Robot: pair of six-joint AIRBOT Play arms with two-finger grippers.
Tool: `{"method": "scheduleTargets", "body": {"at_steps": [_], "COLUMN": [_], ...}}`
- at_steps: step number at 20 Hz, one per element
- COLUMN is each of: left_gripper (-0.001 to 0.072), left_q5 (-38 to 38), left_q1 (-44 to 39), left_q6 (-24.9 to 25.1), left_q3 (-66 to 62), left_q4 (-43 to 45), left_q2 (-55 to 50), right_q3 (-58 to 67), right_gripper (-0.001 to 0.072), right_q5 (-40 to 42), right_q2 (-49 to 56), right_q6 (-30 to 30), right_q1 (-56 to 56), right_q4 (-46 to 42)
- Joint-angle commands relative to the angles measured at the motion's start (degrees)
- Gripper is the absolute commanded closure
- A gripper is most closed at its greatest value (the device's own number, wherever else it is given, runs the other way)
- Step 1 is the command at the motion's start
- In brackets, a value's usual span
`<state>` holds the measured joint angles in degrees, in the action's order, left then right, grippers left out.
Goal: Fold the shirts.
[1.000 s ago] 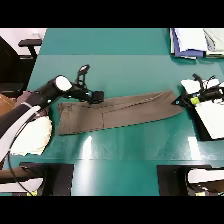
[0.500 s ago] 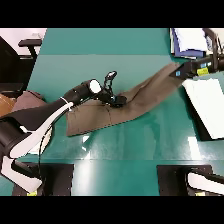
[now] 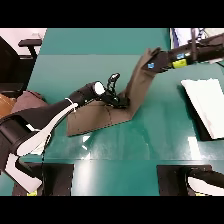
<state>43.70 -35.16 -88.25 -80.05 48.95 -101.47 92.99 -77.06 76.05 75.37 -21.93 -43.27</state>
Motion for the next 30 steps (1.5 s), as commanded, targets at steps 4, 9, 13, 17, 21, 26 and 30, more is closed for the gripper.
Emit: {"method": "scheduleTargets", "body": {"at_steps": [4, 9, 13, 17, 21, 26, 30], "left_gripper": [0.0682, 0.0681, 0.0681, 0.068, 0.068, 0.0681, 0.068], "left_q5": [7.5, 10.1, 10.1, 13.6, 16.5, 17.0, 17.0], "left_q1": [10.4, 28.3, 37.7, 41.5, 41.5, 41.5, 41.3], "left_q6": [-0.2, -0.2, -0.2, -0.2, 0.7, 0.8, 0.8], "left_q3": [-0.2, -0.2, -0.2, -0.2, -0.2, -0.1, -0.1], "left_q4": [11.3, 21.2, 22.8, 22.8, 22.7, 22.6, 20.1], "left_q2": [10.5, 29.7, 39.2, 41.7, 41.7, 41.7, 41.7], "right_q3": [0.3, 0.3, 0.3, 2.3, -0.1, -17.2, -26.3], "right_gripper": [0.0696, 0.0694, 0.021, 0.029, 0.029, 0.0254, 0.014], "right_q5": [6.0, 15.7, 26.3, 17.0, 11.2, 10.6, 11.1], "right_q2": [1.4, 6.8, 16.3, 19.1, 14.7, 8.6, 12.2], "right_q6": [0.0, -2.1, -10.8, -11.3, -4.0, 0.7, 0.6], "right_q1": [-9.3, -23.6, -34.6, -32.4, -23.4, -5.6, 2.7], "right_q4": [3.2, 3.3, 14.2, 11.8, -7.6, -9.7, -3.1]}}
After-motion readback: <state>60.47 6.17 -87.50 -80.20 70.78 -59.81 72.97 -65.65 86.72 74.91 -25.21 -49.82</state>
